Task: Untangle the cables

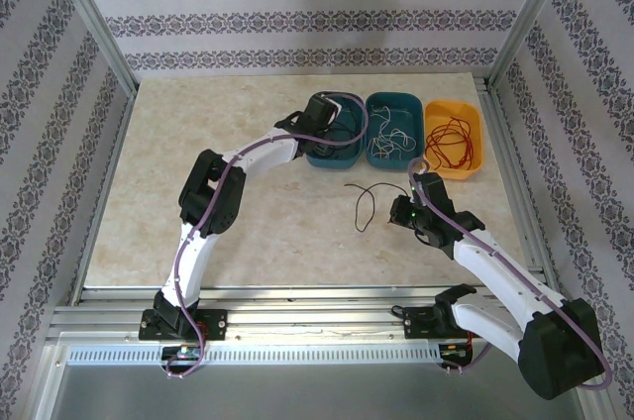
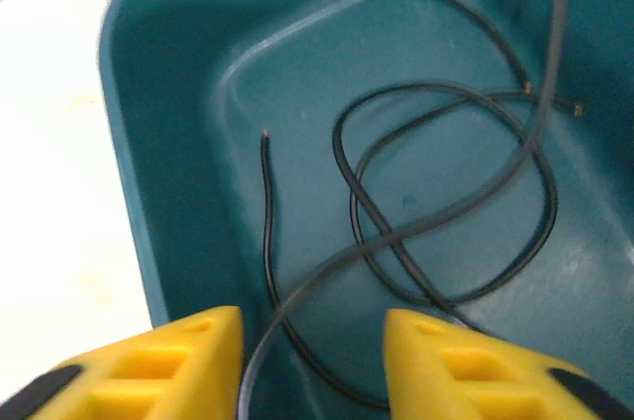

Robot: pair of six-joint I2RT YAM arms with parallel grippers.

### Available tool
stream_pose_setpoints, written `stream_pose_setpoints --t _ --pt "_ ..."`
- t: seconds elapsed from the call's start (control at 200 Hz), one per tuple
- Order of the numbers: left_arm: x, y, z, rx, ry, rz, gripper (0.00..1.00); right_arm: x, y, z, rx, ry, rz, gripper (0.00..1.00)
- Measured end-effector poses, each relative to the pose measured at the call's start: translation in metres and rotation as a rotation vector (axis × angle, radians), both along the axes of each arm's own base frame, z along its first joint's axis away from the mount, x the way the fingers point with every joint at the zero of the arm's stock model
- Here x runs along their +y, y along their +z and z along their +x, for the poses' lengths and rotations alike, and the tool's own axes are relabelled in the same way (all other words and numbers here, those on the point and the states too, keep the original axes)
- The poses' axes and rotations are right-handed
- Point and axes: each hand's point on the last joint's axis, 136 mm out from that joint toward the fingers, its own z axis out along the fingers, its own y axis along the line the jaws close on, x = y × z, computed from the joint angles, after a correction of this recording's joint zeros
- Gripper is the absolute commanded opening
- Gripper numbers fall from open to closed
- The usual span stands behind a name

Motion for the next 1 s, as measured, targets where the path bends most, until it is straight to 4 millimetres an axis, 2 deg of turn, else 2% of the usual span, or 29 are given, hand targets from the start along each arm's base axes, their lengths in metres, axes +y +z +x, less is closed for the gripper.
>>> stream_pose_setpoints --t 0.075,0.155,0.375,0.48,0.6,0.68,0.695,0.829,0.999 --pt "0.002 -0.007 -0.004 0.018 -0.003 0.006 0.5 0.0 0.0 0.0 0.0 0.0 0.0 0.12" --pt "0.0 -0.004 -0.007 0.022 -0.009 -0.011 0.57 0.0 0.0 0.0 0.0 0.0 0.0 0.11" --pt "-0.004 0.034 -0.01 -0.023 -0.026 -0.073 0.6 0.0 0.001 0.001 -0.005 0.0 0.002 0.12" --pt "-0.005 0.042 -0.009 -0.038 -0.026 -0.083 0.64 0.0 0.001 0.001 -0.006 0.0 0.003 0.12" --pt "-0.007 0.042 -0.009 -0.033 -0.027 -0.098 0.79 0.0 0.002 0.001 -0.011 0.0 0.004 0.12" --pt "-0.008 0.047 -0.011 -0.033 -0.029 -0.116 0.99 0.0 0.004 0.0 -0.016 0.001 0.005 0.12" --pt "-0.008 0.048 -0.011 -0.033 -0.021 -0.124 1.0 0.0 0.005 0.0 -0.017 0.001 0.006 0.12" --pt "0.0 0.073 -0.023 -0.059 -0.01 -0.155 0.99 0.0 0.01 -0.001 -0.028 0.003 0.008 0.12" --pt "0.023 0.124 -0.049 -0.147 0.029 -0.211 0.99 0.0 0.023 0.0 -0.056 0.004 0.019 0.11"
